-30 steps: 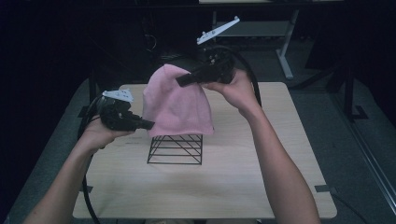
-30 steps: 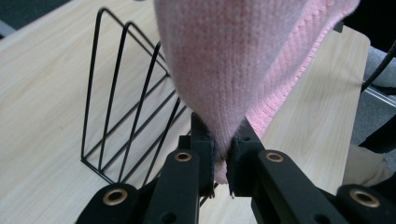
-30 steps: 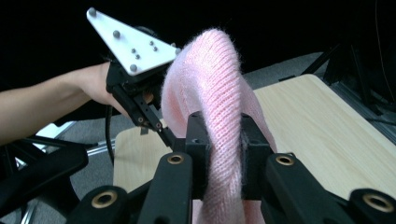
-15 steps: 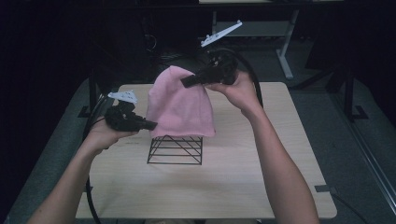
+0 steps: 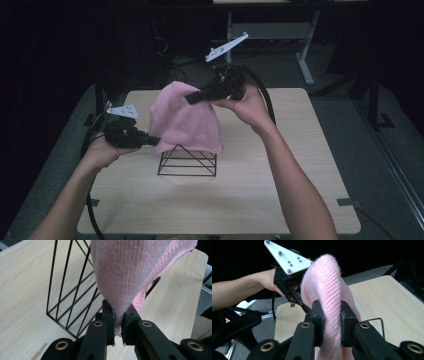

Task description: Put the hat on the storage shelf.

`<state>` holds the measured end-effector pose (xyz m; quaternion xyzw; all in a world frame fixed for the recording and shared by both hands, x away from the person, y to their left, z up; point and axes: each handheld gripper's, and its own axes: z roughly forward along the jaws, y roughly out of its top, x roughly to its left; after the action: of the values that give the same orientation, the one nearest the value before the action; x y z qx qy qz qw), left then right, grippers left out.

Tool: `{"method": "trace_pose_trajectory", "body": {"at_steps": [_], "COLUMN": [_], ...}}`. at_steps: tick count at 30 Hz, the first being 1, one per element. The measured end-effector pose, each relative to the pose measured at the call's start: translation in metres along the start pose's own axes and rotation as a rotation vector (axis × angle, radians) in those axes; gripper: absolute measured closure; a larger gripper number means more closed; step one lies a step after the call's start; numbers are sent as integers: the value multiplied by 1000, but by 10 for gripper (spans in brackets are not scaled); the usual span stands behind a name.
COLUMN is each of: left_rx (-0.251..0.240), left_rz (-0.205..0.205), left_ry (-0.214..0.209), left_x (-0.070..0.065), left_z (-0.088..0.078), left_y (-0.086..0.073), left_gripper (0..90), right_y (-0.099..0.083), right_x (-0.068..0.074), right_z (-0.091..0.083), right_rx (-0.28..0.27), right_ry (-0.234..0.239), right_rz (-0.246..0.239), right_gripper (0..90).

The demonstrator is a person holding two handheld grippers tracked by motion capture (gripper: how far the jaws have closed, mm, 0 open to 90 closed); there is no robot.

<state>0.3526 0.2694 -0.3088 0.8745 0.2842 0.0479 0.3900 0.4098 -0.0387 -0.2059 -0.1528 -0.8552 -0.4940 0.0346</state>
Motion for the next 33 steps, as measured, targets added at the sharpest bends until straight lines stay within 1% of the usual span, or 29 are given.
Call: {"method": "trace_pose_trajectory", "body": {"at_steps": [2, 3, 4, 5, 7, 9, 11, 13, 14, 15, 18, 21, 23, 24, 25, 26, 27, 29, 30, 33], "left_rx": [4, 9, 9, 14, 18, 20, 22, 29, 32, 48, 50, 60, 59, 73, 81, 81, 84, 87, 86, 87], "left_rz": [1, 1, 1, 0, -1, -2, -8, -8, -9, -3, -5, -12, -14, -6, -3, -3, -2, -2, -10, -14], "left_ry": [2, 3, 3, 10, 12, 17, 20, 25, 24, 28, 27, 26, 26, 27, 31, 31, 35, 31, 30, 29], "left_x": [0, 1, 1, 1, 2, 3, 4, 5, 5, 5, 5, 6, 6, 6, 6, 6, 6, 6, 6, 7], "left_z": [0, 0, 0, 1, 1, 2, 2, 4, 5, 7, 9, 13, 14, 16, 17, 17, 18, 20, 23, 25], "left_y": [-3, -6, -6, -9, -10, -13, -15, -17, -18, -20, -23, -27, -29, -30, -31, -31, -32, -35, -37, -40], "left_gripper": [832, 832, 832, 832, 832, 833, 832, 832, 832, 832, 832, 832, 832, 832, 832, 832, 832, 832, 832, 832], "right_y": [0, -1, -1, -3, -4, -5, -8, -9, -12, -13, -17, -24, -25, -28, -29, -29, -32, -34, -36, -41], "right_x": [1, 2, 2, 2, 2, 2, 2, 2, 1, 0, -2, -3, -3, -3, -3, -3, -3, -3, -3, -3], "right_z": [2, 5, 5, 9, 12, 14, 17, 18, 21, 22, 24, 28, 29, 31, 32, 32, 35, 36, 38, 39], "right_rx": [0, -3, -3, 6, 5, 9, 16, 21, 30, 37, 40, 45, 49, 50, 53, 53, 64, 65, 76, 85], "right_ry": [-3, 3, 3, 4, 11, 15, 23, 21, 17, 18, 23, 38, 37, 47, 54, 54, 63, 65, 71, 68], "right_rz": [-6, -8, -8, -12, -16, -8, -13, -14, -19, -13, -13, -3, -9, -3, -13, -13, -14, -18, -11, -13], "right_gripper": [771, 771, 771, 771, 771, 771, 770, 770, 766, 766, 765, 764, 764, 761, 760, 760, 759, 757, 757, 756]}}
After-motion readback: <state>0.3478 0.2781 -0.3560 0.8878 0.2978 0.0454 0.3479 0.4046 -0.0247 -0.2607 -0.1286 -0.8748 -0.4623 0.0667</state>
